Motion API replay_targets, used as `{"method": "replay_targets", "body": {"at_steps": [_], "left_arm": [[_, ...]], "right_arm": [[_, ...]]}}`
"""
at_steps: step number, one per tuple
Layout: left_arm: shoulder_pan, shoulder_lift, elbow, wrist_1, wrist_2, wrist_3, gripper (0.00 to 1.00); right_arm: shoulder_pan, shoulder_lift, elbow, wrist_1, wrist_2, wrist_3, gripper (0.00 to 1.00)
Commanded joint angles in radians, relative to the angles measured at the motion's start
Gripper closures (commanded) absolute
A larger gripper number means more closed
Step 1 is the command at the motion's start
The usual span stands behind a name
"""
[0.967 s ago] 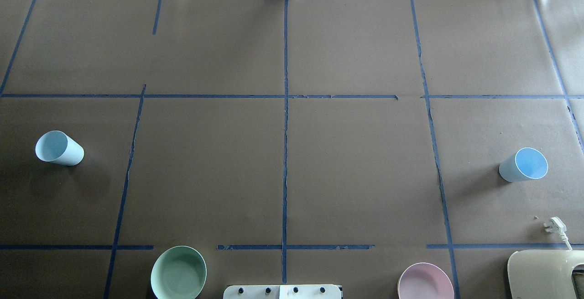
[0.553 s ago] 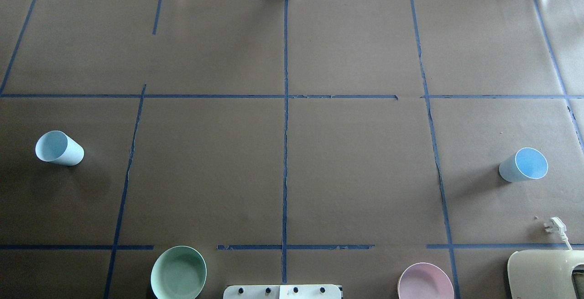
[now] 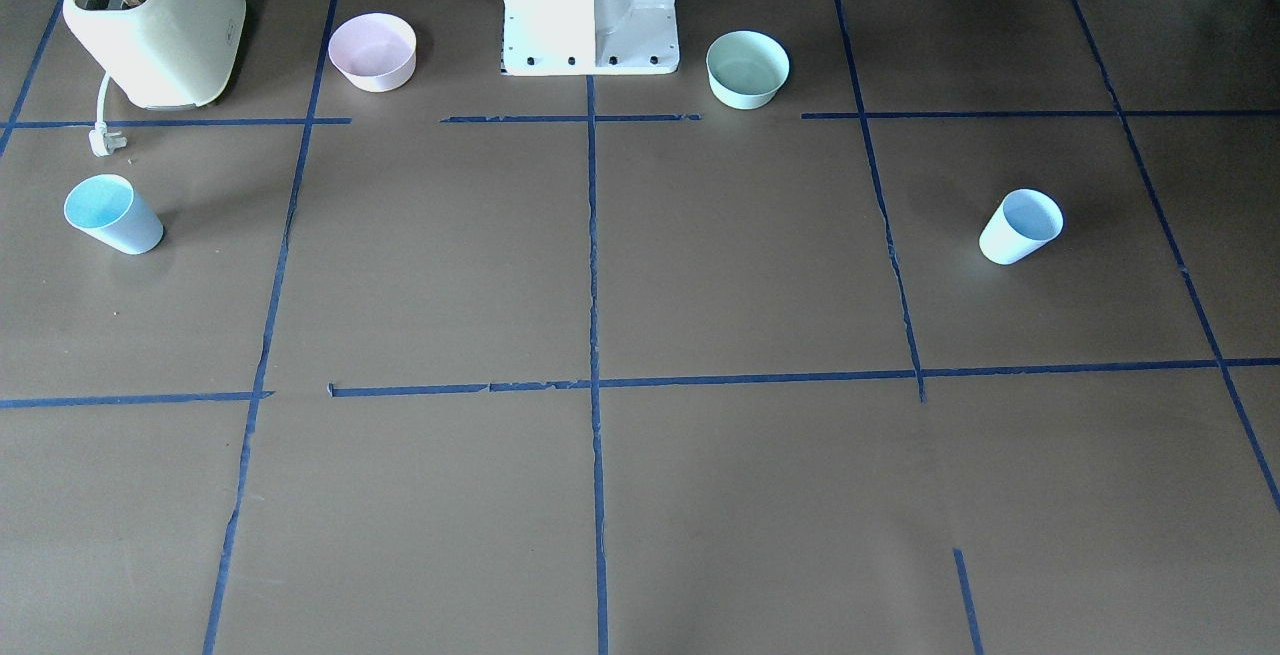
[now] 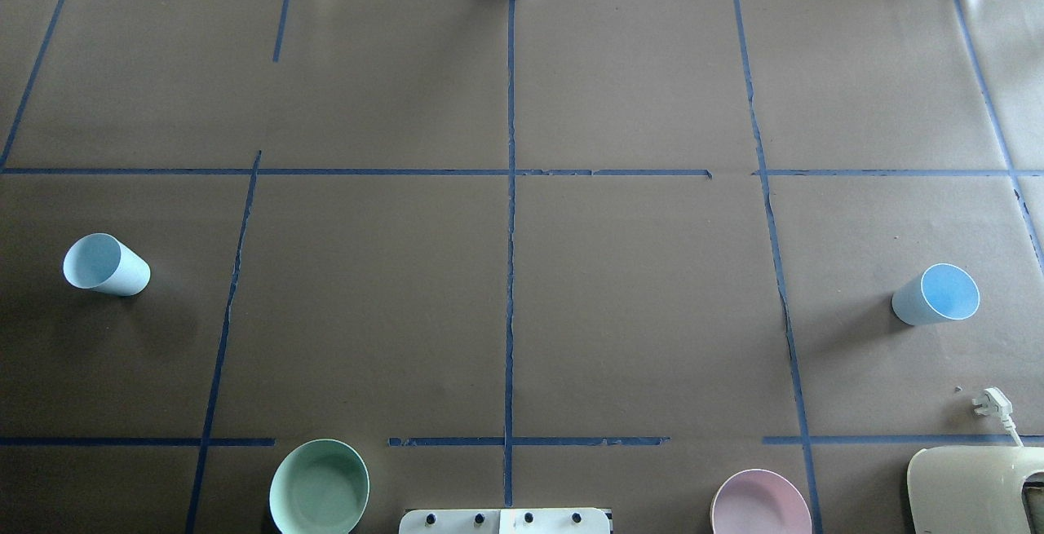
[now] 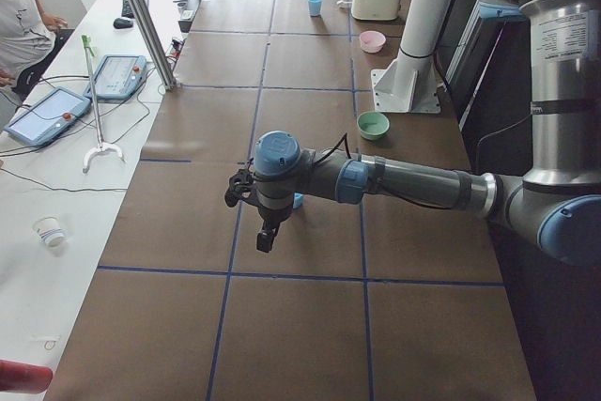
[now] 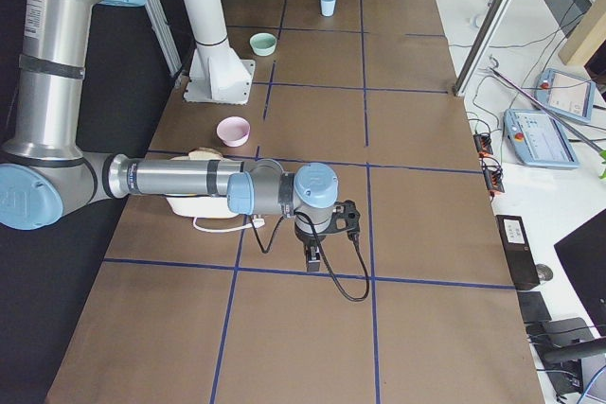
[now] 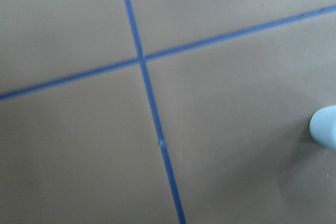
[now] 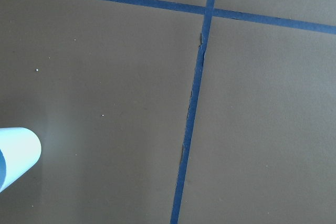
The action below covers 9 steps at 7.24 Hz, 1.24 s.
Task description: Stack blue cups with both arms
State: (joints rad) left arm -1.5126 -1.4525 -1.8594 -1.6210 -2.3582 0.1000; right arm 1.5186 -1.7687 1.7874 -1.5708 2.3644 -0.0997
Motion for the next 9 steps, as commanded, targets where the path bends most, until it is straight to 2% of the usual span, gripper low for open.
{"method": "replay_targets", "body": {"at_steps": [1, 2, 3, 5, 7, 9], "left_arm": [[0.128, -0.017, -0.009, -0.107, 0.007, -0.209, 0.0], [0.223, -0.011, -0.007, -0.226, 0.031, -0.408, 0.0], [0.317, -0.003, 0.009, -0.334, 0.103, -0.563, 0.0], [0.428, 0.0, 0.032, -0.411, 0.166, -0.73, 0.0], [0.533, 0.0, 0.043, -0.447, 0.247, -0.831, 0.0], [0.572, 0.0, 0.098, -0.479, 0.263, -0.833, 0.0]], "right_arm": [[-0.002, 0.0, 0.0, 0.0, 0.001, 0.0, 0.0], [-0.002, 0.0, 0.0, -0.002, 0.001, 0.0, 0.0], [-0.002, 0.0, -0.002, -0.002, 0.001, 0.0, 0.0], [-0.002, 0.0, -0.003, -0.002, 0.001, 0.0, 0.0], [-0.002, 0.0, -0.006, -0.002, 0.001, 0.0, 0.0], [-0.002, 0.0, -0.01, -0.002, 0.001, 0.0, 0.0]]}}
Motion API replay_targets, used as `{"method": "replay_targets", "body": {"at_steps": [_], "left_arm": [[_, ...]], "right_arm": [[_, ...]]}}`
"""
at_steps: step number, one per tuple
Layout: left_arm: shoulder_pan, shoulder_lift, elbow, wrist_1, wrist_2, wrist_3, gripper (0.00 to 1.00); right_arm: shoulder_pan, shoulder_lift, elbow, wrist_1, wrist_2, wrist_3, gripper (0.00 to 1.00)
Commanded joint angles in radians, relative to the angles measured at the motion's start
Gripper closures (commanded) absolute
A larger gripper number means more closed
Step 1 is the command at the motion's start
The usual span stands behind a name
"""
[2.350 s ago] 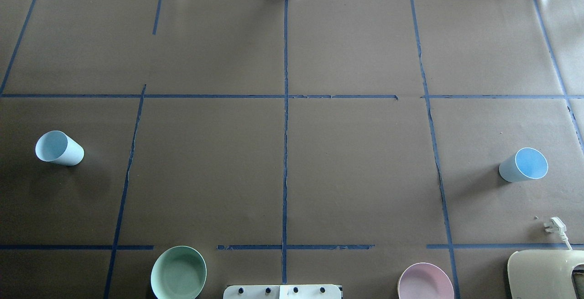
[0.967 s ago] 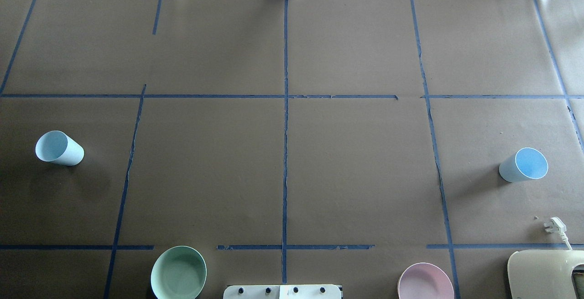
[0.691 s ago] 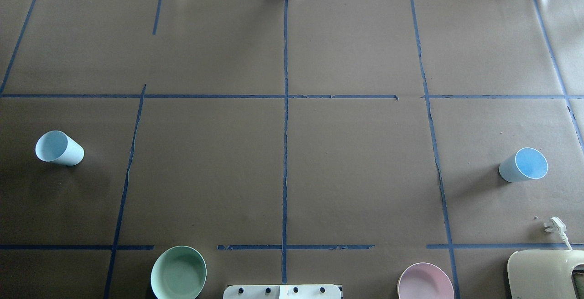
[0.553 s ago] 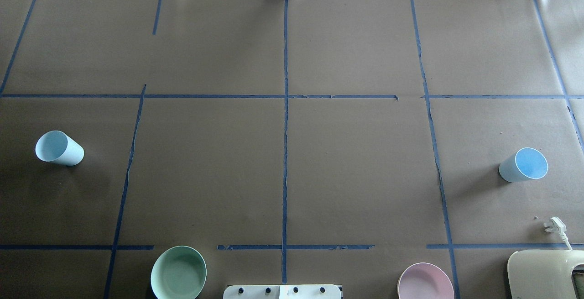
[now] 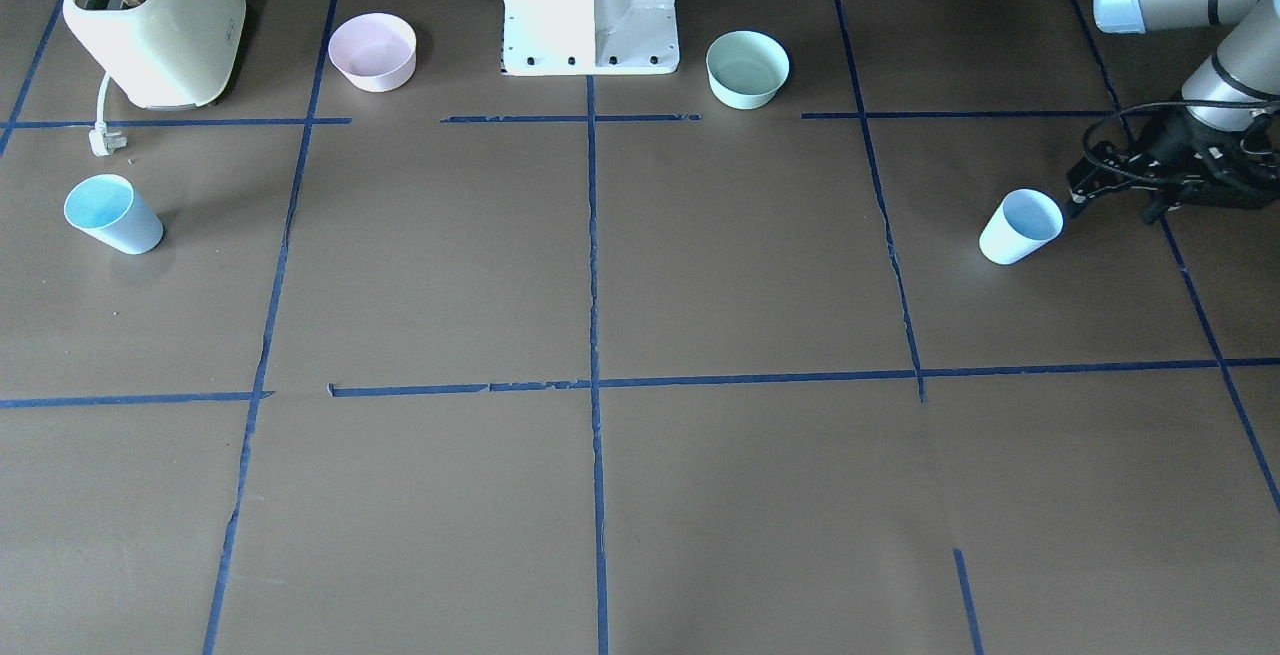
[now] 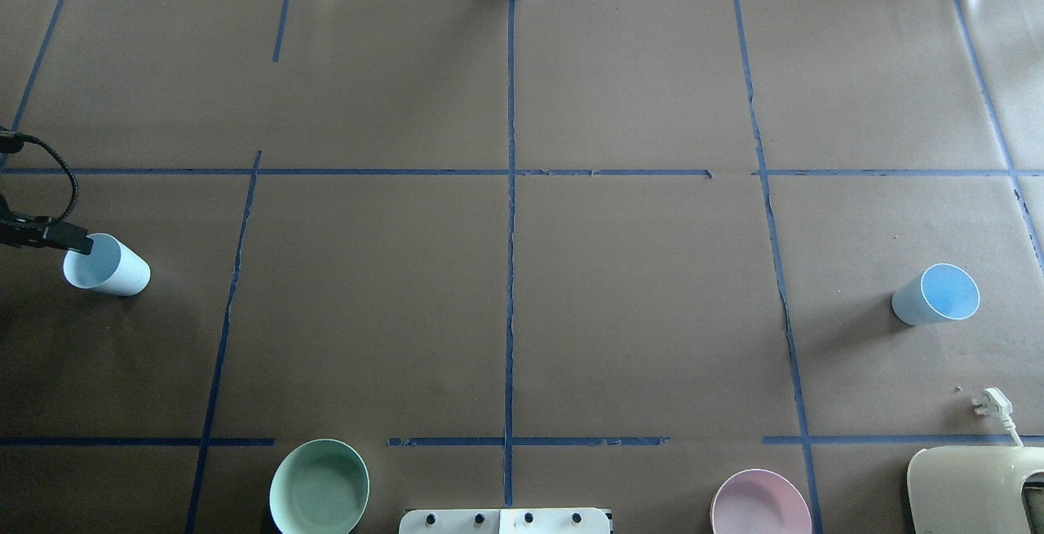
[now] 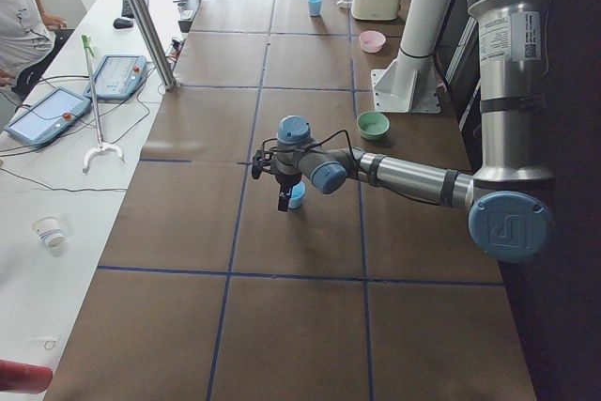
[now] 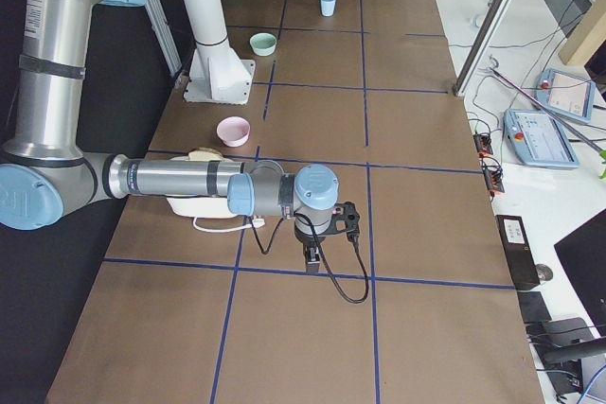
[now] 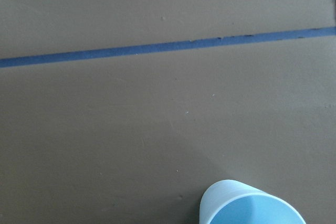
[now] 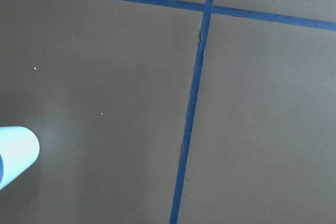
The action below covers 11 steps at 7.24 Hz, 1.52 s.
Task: Stack blue cups with both arms
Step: 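Lower the left gripper onto the light-blue cup and close on it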
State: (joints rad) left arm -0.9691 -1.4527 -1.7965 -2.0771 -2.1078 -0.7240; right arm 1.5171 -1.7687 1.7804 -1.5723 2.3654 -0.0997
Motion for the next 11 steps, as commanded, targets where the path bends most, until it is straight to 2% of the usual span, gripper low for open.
{"method": "replay_targets", "body": {"at_steps": [1, 2, 3, 4, 6, 9, 10, 11], "left_arm": [[0.049, -0.001, 0.076, -0.055, 0.012, -0.009, 0.0], [0.059, -0.005, 0.113, -0.098, 0.008, -0.012, 0.1], [0.061, -0.011, 0.12, -0.113, 0.0, -0.079, 0.56], [0.063, -0.021, 0.115, -0.115, 0.0, -0.109, 0.9], [0.063, -0.023, 0.106, -0.115, -0.026, -0.109, 1.0], [0.061, -0.078, 0.071, -0.098, -0.148, -0.142, 1.0], [0.063, -0.157, 0.074, -0.089, -0.149, -0.202, 1.0], [0.073, -0.293, 0.074, 0.022, -0.144, -0.256, 1.0]], "right_arm": [[0.0, 0.0, -0.002, 0.0, 0.0, 0.0, 0.0], [0.0, 0.0, -0.002, 0.0, 0.0, 0.0, 0.0], [0.0, 0.0, -0.002, 0.0, 0.0, 0.0, 0.0], [0.0, 0.0, -0.002, 0.0, 0.0, 0.0, 0.0], [0.0, 0.0, -0.002, 0.0, 0.0, 0.0, 0.0], [0.0, 0.0, -0.002, 0.0, 0.0, 0.002, 0.0], [0.0, 0.0, -0.002, 0.0, 0.0, 0.002, 0.0], [0.0, 0.0, -0.002, 0.0, 0.0, 0.002, 0.0]]}}
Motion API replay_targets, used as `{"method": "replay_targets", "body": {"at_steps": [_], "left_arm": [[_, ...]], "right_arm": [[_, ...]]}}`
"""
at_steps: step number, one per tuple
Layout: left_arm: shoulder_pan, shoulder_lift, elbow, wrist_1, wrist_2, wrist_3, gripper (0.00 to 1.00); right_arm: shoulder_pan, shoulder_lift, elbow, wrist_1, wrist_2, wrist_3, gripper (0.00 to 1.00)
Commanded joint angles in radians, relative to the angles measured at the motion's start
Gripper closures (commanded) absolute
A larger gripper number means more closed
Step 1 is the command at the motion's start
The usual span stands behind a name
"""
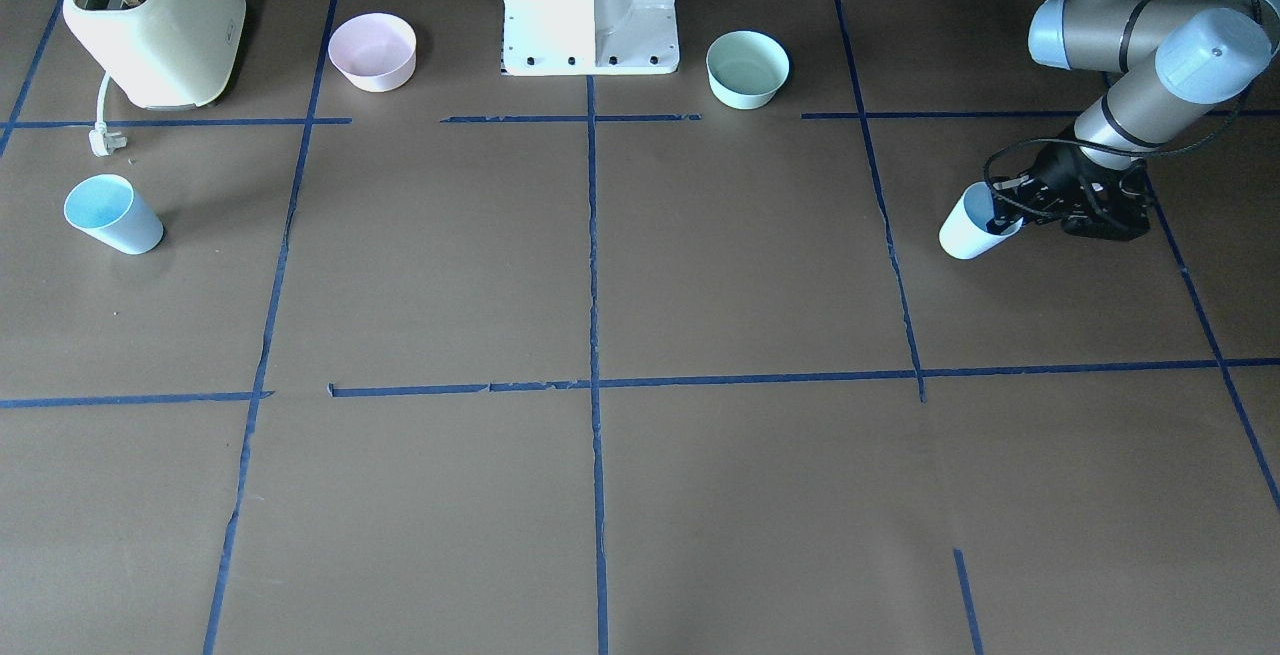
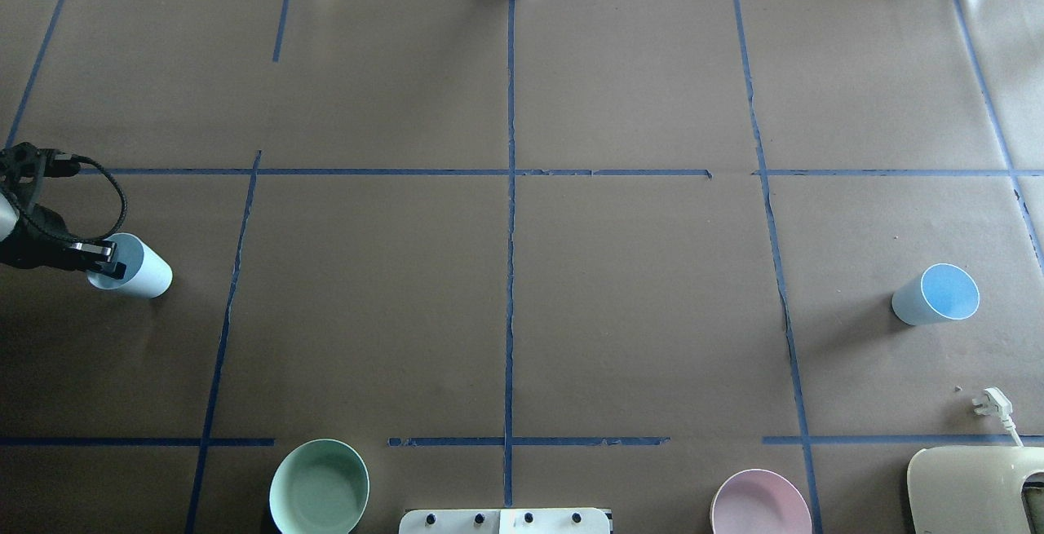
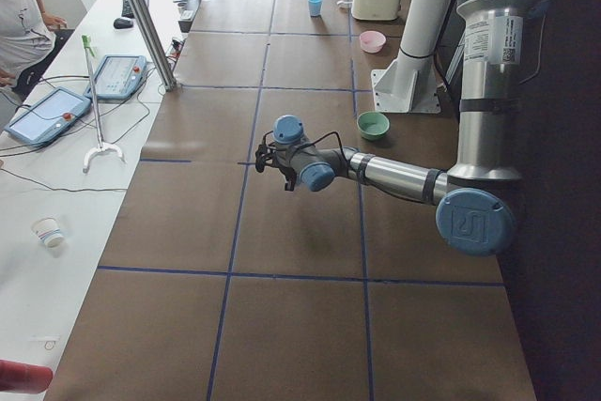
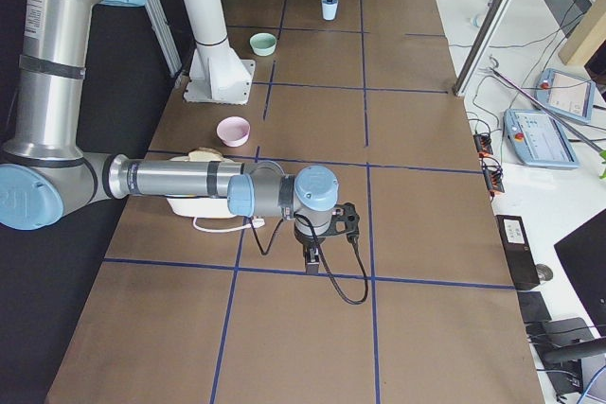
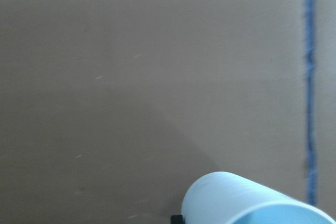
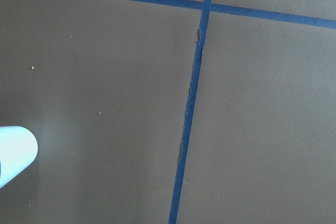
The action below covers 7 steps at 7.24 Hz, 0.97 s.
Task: Stack blue cups with both arms
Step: 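Lower the left gripper onto the light-blue cup and close on it, then carry the light-blue cup with the left gripper to the table center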
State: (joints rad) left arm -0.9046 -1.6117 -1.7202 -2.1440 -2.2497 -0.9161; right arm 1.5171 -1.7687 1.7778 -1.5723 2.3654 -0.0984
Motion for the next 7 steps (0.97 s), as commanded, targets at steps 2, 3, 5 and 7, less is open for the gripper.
{"method": "replay_targets", "body": {"at_steps": [2, 3, 5, 7], "left_arm": [[0.102, -0.4, 0.007, 0.336, 0.056, -0.183, 1.0], [0.195, -0.504, 0.02, 0.389, 0.137, -0.308, 1.0], [0.343, -0.702, 0.167, 0.395, 0.313, -0.464, 1.0], [0.426, -0.793, 0.281, 0.388, 0.421, -0.477, 1.0]], "right_arm": [[0.0, 0.0, 0.0, 0.0, 0.002, 0.002, 0.0], [0.0, 0.0, 0.0, 0.0, 0.005, 0.002, 0.0], [0.0, 0.0, -0.001, 0.0, 0.015, 0.002, 0.0], [0.0, 0.0, -0.001, 0.0, 0.015, 0.002, 0.0]]}}
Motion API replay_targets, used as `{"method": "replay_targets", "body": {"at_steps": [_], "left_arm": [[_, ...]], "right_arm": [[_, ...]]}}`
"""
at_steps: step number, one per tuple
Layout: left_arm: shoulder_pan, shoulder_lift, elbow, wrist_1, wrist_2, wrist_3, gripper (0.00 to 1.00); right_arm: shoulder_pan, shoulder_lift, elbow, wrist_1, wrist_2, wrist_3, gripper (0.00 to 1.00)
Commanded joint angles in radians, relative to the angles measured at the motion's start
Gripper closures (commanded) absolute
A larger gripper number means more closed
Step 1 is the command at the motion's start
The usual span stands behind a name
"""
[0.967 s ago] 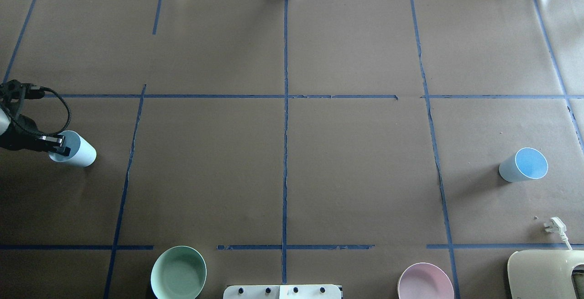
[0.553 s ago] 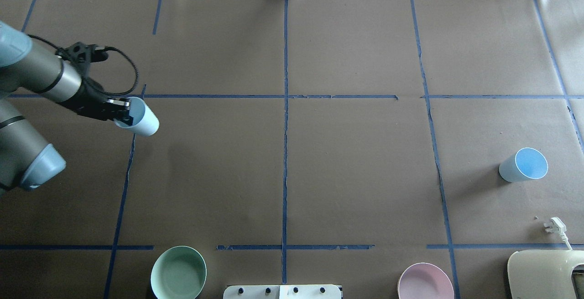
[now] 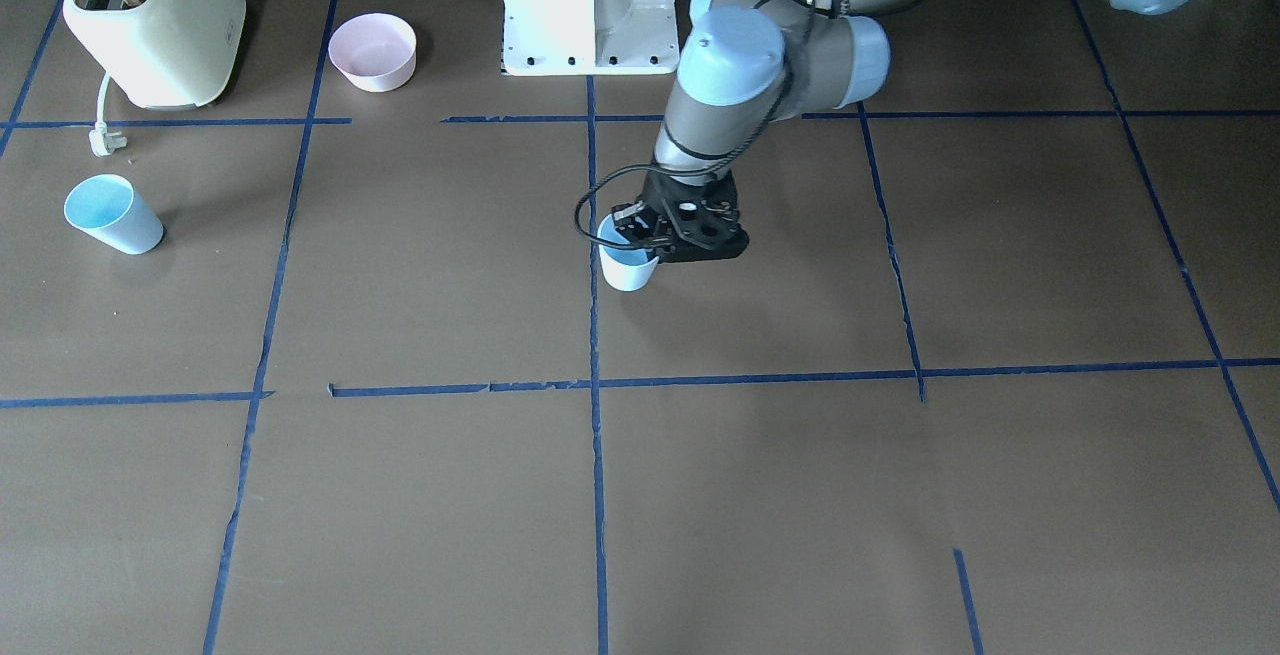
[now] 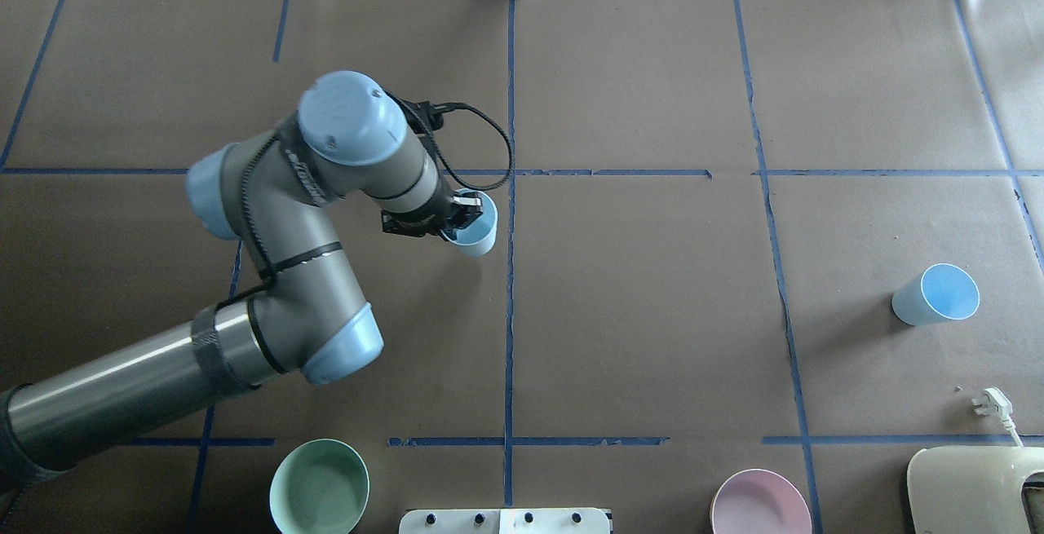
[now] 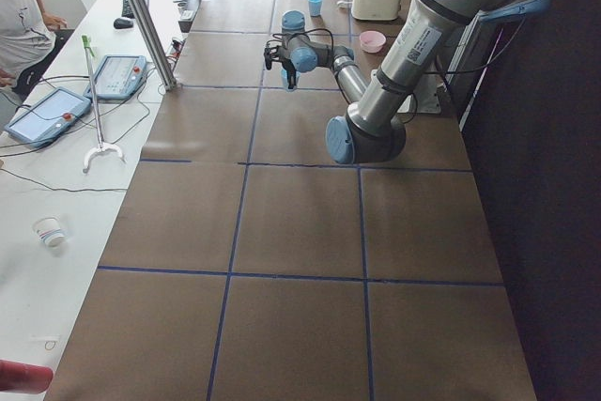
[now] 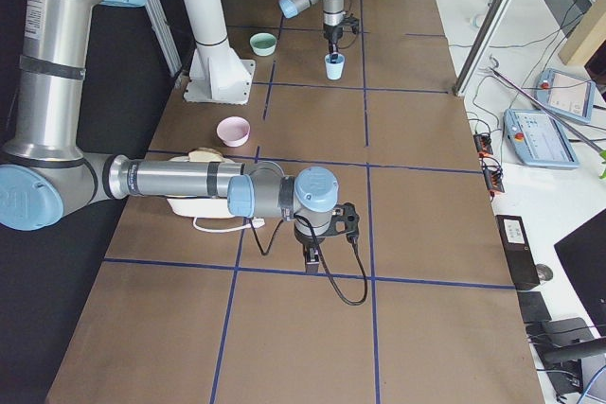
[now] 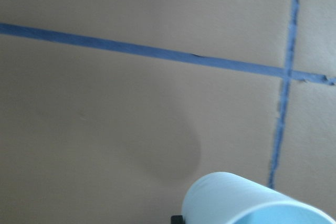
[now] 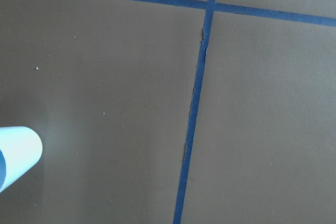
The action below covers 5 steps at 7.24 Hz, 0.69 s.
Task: Stack blue cups with both arms
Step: 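Carry the light-blue cup with the left gripper to the table center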
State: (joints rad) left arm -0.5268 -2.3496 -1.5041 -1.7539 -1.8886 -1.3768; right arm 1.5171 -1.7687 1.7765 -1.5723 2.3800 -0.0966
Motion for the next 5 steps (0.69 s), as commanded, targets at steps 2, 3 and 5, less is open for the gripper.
{"method": "replay_targets", "body": {"at_steps": [2, 3, 5], "left_arm": [[0.056, -0.048, 0.067, -0.001, 0.063, -0.007, 0.94], [0.056, -0.042, 0.065, -0.001, 0.063, -0.002, 0.89], [0.051, -0.034, 0.059, 0.002, 0.068, 0.007, 0.01]], "right_arm": [[0.0, 0.0, 0.0, 0.0, 0.001, 0.0, 0.0], [0.0, 0.0, 0.0, 0.0, 0.001, 0.0, 0.0], [0.0, 0.0, 0.0, 0.0, 0.001, 0.0, 0.0]]}}
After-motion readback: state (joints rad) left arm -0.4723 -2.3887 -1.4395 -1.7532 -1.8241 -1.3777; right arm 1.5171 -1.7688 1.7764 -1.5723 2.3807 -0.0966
